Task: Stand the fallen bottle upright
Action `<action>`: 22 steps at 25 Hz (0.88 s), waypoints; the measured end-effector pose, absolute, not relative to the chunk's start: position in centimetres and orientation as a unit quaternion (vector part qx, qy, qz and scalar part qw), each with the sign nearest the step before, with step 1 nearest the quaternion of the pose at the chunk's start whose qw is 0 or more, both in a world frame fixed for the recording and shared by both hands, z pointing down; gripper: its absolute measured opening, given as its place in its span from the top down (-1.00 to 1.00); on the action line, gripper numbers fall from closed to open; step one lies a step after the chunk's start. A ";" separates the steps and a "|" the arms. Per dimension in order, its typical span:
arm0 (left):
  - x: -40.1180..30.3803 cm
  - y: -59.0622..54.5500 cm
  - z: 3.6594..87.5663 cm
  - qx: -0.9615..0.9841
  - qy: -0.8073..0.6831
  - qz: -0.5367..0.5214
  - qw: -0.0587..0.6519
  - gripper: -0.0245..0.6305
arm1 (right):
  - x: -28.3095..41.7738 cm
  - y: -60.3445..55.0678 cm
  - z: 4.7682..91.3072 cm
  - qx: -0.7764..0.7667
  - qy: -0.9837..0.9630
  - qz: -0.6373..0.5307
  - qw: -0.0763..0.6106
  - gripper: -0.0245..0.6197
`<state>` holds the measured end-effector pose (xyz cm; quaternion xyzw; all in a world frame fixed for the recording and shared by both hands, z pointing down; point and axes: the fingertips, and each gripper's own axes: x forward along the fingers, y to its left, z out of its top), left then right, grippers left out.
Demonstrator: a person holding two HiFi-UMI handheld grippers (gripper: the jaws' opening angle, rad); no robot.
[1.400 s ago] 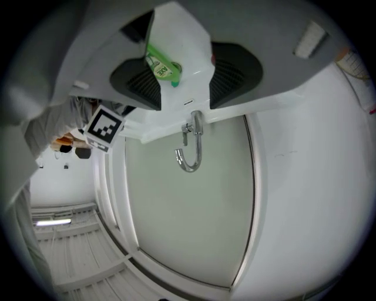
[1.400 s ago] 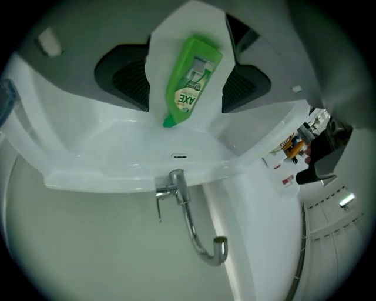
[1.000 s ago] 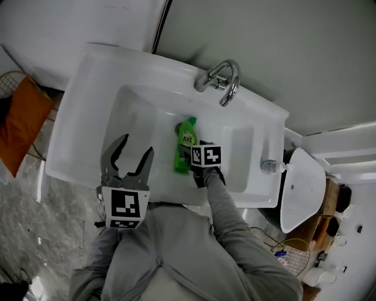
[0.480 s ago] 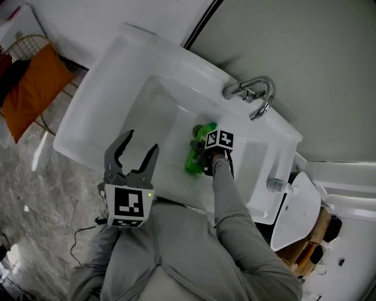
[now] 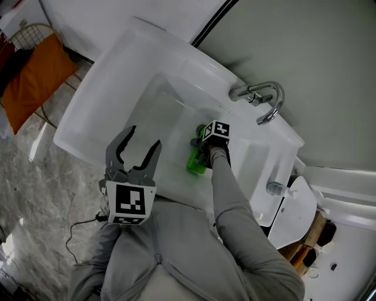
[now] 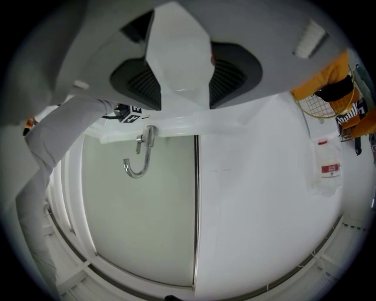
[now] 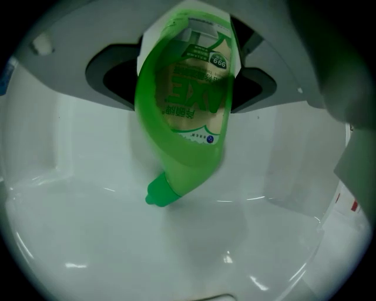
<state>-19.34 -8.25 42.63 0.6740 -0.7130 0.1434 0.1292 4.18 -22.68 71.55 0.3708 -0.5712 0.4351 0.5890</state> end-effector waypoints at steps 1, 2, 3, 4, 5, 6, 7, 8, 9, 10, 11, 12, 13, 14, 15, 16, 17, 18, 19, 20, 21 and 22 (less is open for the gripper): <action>-19.5 -8.3 42.7 0.674 -0.713 0.143 0.130 0.02 | 4.2 -22.7 71.6 0.371 -0.566 0.436 0.593 -0.46; -19.6 -8.3 42.8 0.673 -0.714 0.143 0.131 0.02 | 4.1 -22.7 71.6 0.370 -0.563 0.437 0.595 -0.46; -19.7 -8.3 42.9 0.673 -0.714 0.142 0.132 0.02 | 4.1 -22.7 71.6 0.369 -0.562 0.438 0.597 -0.46; -19.8 -8.4 43.0 0.673 -0.714 0.142 0.133 0.02 | 4.1 -22.7 71.6 0.369 -0.561 0.438 0.598 -0.47; -19.8 -8.4 43.0 0.673 -0.714 0.142 0.134 0.02 | 4.2 -22.7 71.6 0.369 -0.560 0.438 0.599 -0.47; -19.8 -8.5 43.1 0.674 -0.713 0.142 0.135 0.02 | 4.2 -22.7 71.6 0.370 -0.558 0.438 0.599 -0.49; -19.7 -8.5 43.2 0.675 -0.711 0.142 0.135 0.02 | 4.3 -22.7 71.7 0.370 -0.558 0.439 0.600 -0.49; -19.6 -8.6 43.2 0.676 -0.710 0.142 0.135 0.02 | 4.3 -22.7 71.7 0.371 -0.557 0.439 0.599 -0.49; -19.5 -8.6 43.2 0.678 -0.709 0.142 0.135 0.02 | 4.3 -22.7 71.7 0.371 -0.558 0.438 0.599 -0.49; -19.5 -8.6 43.2 0.679 -0.708 0.142 0.135 0.02 | 4.4 -22.7 71.7 0.372 -0.559 0.437 0.598 -0.49; -19.5 -8.7 43.2 0.680 -0.707 0.142 0.134 0.02 | 4.4 -22.7 71.6 0.372 -0.561 0.435 0.598 -0.49; -19.4 -8.7 43.2 0.681 -0.706 0.142 0.134 0.02 | 4.4 -22.7 71.6 0.373 -0.564 0.433 0.597 -0.49; -19.4 -8.7 43.1 0.682 -0.705 0.142 0.133 0.02 | 4.4 -22.7 71.6 0.372 -0.567 0.429 0.596 -0.48; -19.4 -8.8 43.1 0.683 -0.704 0.142 0.132 0.02 | 4.4 -22.6 71.5 0.370 -0.571 0.426 0.596 -0.48; -19.4 -8.8 43.0 0.685 -0.703 0.143 0.131 0.02 | 4.4 -22.6 71.5 0.368 -0.576 0.422 0.596 -0.48; -19.3 -8.8 43.0 0.686 -0.701 0.143 0.130 0.02 | 4.3 -22.5 71.4 0.364 -0.581 0.418 0.596 -0.48; -19.2 -8.9 42.9 0.688 -0.699 0.143 0.130 0.02 | 4.1 -22.4 71.2 0.359 -0.587 0.415 0.594 -0.48; -19.1 -8.9 42.9 0.690 -0.698 0.143 0.129 0.02 | 3.9 -22.3 71.1 0.355 -0.595 0.414 0.591 -0.48; -18.9 -9.0 42.8 0.692 -0.695 0.144 0.129 0.02 | 3.7 -22.2 70.8 0.352 -0.602 0.412 0.586 -0.48; -18.8 -9.1 42.8 0.695 -0.693 0.144 0.128 0.02 | 3.5 -22.2 70.6 0.350 -0.610 0.411 0.581 -0.48; -18.6 -9.2 42.7 0.697 -0.691 0.144 0.126 0.02 | 3.2 -22.2 70.3 0.348 -0.617 0.409 0.575 -0.48; -18.3 -9.2 42.6 0.700 -0.689 0.144 0.124 0.02 | 3.0 -22.2 70.1 0.346 -0.624 0.409 0.569 -0.48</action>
